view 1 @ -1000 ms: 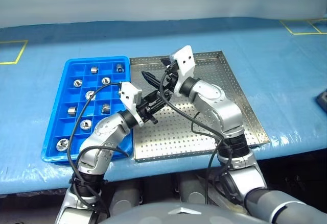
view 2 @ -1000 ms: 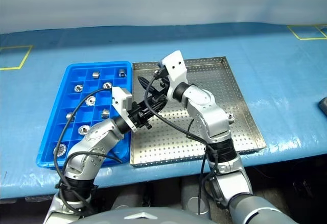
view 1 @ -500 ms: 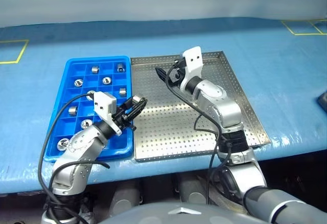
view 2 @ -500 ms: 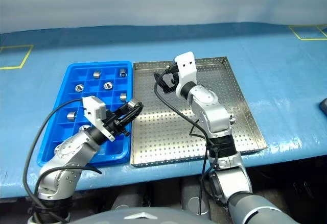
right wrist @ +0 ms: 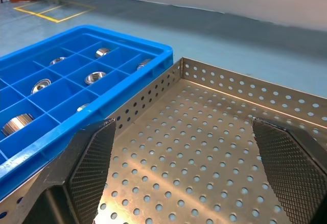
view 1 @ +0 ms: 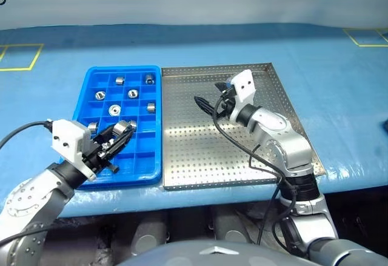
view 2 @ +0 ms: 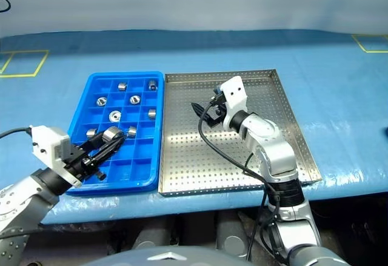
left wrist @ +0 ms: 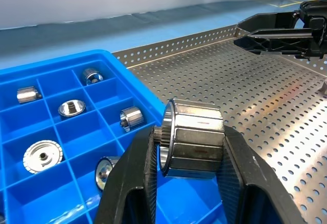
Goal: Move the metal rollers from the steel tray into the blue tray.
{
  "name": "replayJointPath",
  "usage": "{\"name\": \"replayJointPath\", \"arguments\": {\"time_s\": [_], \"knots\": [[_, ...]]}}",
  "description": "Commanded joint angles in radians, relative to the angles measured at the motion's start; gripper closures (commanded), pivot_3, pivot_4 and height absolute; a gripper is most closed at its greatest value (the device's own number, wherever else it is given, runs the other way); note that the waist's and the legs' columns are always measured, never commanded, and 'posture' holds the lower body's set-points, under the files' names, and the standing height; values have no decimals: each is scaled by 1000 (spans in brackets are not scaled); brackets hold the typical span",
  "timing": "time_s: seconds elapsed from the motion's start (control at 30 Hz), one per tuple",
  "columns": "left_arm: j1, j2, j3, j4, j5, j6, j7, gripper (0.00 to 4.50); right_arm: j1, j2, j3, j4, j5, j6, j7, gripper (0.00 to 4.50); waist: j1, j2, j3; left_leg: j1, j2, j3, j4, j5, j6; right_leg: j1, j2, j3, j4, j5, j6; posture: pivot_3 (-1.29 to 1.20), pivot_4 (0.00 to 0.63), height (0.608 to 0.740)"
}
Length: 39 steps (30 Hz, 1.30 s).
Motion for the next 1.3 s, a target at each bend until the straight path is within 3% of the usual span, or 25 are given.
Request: {"name": "replayJointPath", "arguments": {"time_s": [0.03,0.3,0.9,0.93,1.0,1.3], "knots": [[23,10,-21,-46,3,9,14,3248,-1,-2,-2,-60,20,4,5,0,5,0,0,0,0,0,0,0,0,0,0,0,0,0,0,-47,150,740],[97,17,-119,-20,109,7,34,3248,0,-10,0,-84,28,12,7,0,11,0,0,1,0,0,-1,0,0,0,1,1,0,0,-1,-44,150,740],[135,-2,-163,34,219,2,27,3248,-13,-10,0,-86,35,11,-10,0,12,0,0,1,1,1,-1,0,0,0,1,1,0,-1,-1,-43,150,740],[135,-4,-161,34,224,2,29,2508,-14,-10,0,-86,35,12,-12,0,12,0,0,1,1,1,-1,0,0,0,1,1,0,-1,-1,-41,150,740],[131,-14,-153,36,226,5,39,1941,-14,-10,-1,-86,36,13,-14,0,12,0,0,1,1,1,-1,0,0,0,1,1,0,-1,-1,-39,150,740],[73,-65,-150,20,173,-22,24,1941,-13,-19,1,-86,21,8,-23,0,12,0,0,1,1,1,-1,0,0,0,1,1,0,-1,-1,-42,150,740]]}}
